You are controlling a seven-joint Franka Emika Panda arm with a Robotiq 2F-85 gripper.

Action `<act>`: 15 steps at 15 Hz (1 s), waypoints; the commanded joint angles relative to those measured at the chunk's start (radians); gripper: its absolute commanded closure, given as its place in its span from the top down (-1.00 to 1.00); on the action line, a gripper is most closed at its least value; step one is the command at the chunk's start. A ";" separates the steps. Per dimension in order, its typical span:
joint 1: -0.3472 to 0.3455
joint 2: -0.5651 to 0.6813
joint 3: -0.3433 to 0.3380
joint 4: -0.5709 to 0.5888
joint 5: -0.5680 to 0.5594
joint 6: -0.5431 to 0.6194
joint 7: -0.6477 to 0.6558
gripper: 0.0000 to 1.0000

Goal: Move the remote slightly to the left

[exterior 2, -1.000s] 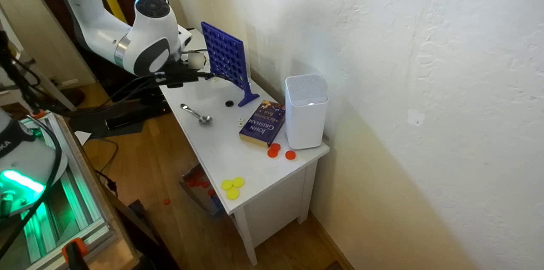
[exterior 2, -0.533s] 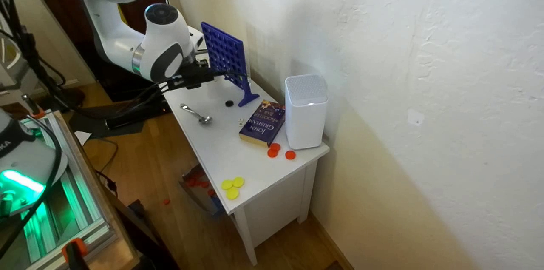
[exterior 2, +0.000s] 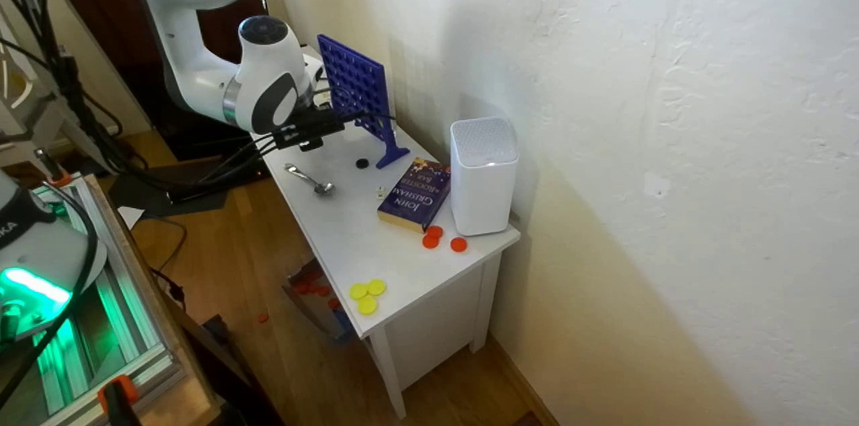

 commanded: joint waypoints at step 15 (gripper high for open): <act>0.122 0.131 -0.084 0.147 -0.024 -0.013 0.037 0.74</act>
